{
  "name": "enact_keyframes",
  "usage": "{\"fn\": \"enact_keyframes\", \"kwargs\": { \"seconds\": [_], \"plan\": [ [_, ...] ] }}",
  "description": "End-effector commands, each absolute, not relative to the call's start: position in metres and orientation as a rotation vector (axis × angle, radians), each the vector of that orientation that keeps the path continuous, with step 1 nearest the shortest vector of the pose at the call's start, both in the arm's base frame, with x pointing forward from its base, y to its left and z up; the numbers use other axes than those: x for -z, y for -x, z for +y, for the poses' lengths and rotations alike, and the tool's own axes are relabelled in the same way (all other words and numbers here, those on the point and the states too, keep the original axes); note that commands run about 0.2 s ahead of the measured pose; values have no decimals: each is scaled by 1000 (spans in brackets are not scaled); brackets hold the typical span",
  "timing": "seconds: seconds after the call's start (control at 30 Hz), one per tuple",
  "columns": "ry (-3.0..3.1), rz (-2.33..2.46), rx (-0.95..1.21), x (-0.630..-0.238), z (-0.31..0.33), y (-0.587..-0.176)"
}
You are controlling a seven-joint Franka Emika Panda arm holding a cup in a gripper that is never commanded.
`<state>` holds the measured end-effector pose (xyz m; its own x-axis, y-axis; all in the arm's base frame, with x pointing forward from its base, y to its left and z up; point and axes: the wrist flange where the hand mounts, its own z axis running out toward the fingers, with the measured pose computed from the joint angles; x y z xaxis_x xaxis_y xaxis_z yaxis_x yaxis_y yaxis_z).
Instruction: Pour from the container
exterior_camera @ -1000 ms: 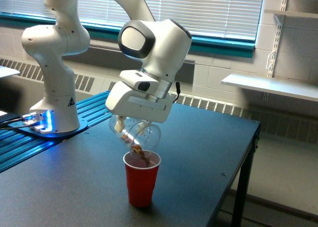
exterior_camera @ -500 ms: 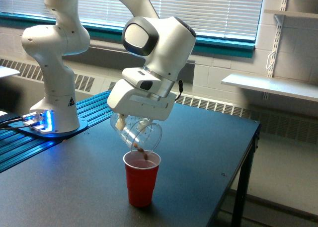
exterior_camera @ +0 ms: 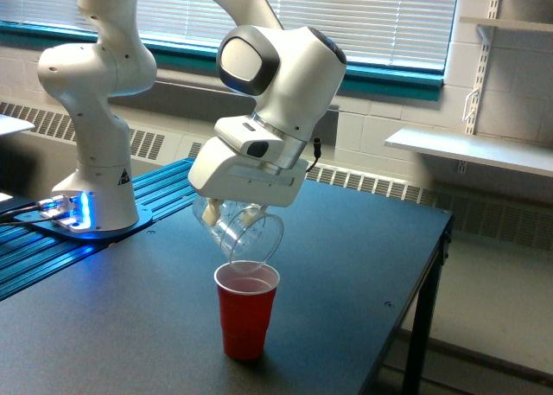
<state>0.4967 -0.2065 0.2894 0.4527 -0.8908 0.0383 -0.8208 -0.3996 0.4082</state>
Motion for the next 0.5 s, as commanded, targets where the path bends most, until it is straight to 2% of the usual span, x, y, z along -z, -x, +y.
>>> {"fn": "enact_keyframes", "kwargs": {
  "seconds": [0.03, 0.5],
  "plan": [
    [-2395, -1408, 287, -297, -211, -495],
    [-2452, -1422, 246, -318, -210, -483]
  ]
}}
